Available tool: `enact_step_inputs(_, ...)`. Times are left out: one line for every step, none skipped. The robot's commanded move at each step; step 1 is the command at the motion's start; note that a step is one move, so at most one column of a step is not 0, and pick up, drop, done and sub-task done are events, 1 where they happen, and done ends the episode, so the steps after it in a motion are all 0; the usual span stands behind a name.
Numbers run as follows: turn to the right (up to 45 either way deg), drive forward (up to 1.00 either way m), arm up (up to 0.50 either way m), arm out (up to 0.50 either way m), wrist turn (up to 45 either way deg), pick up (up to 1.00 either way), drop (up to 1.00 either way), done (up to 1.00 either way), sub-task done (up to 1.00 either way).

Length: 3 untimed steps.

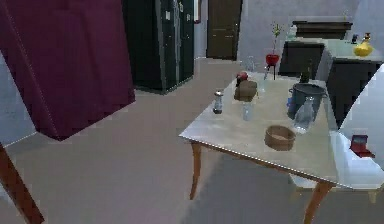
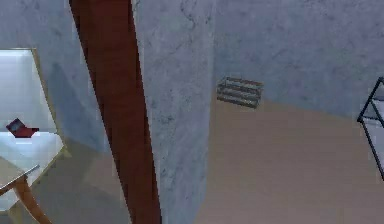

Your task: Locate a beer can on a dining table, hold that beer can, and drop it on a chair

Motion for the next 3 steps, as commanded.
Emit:
enact_step_inputs(-27.0,0.00,0.00,0.00,0.0,0.00,0.00,0.00,0.00)
enact_step_inputs(0.0,1.00,0.00,0.00,0.0,0.00,0.00,0.00,0.00)
enact_step_inputs(-30.0,0.00,0.00,0.00,0.0,0.00,0.00,0.00,0.00)
